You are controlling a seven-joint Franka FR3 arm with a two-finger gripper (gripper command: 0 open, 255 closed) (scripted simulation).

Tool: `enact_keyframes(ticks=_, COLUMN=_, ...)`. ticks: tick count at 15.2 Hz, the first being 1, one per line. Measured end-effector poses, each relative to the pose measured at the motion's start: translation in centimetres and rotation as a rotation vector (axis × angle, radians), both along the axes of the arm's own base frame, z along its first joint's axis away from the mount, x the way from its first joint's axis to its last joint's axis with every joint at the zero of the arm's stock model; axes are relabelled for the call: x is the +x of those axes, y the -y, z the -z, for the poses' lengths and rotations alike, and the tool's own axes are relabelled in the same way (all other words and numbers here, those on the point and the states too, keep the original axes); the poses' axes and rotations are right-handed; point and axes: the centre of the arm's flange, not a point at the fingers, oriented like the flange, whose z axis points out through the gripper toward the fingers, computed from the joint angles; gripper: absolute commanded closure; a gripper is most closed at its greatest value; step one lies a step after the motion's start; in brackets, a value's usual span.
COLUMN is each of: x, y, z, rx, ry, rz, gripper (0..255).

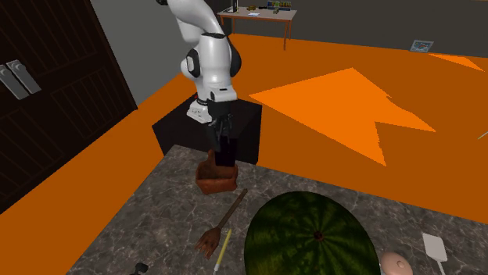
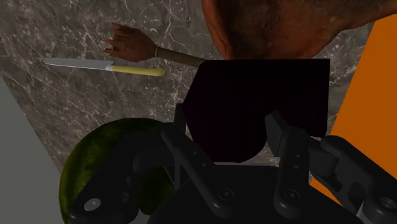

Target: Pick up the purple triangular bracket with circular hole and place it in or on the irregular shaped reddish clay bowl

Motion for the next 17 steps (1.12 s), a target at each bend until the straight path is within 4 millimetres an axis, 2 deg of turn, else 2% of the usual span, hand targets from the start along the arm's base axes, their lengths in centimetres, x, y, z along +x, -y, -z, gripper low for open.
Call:
enact_keyframes(ticks=6, x=-7.5, y=-2.4, z=-0.7, rx=0.0, ry=-0.001, rz=-0.001, gripper=255)
enact_keyframes(ticks=7, x=-8.1, y=-2.7, z=-0.6, rx=-0.001, ry=-0.001, rz=-0.001, gripper=255)
enact_keyframes(ticks=10, x=-8.9, y=-3.2, z=0.7, rx=-0.002, ry=-0.001, rz=-0.002, gripper=255)
enact_keyframes(ticks=17, x=-9.0, y=-3.1, z=4.5, rx=-0.002, ry=-0.002, rz=-0.002, gripper=255)
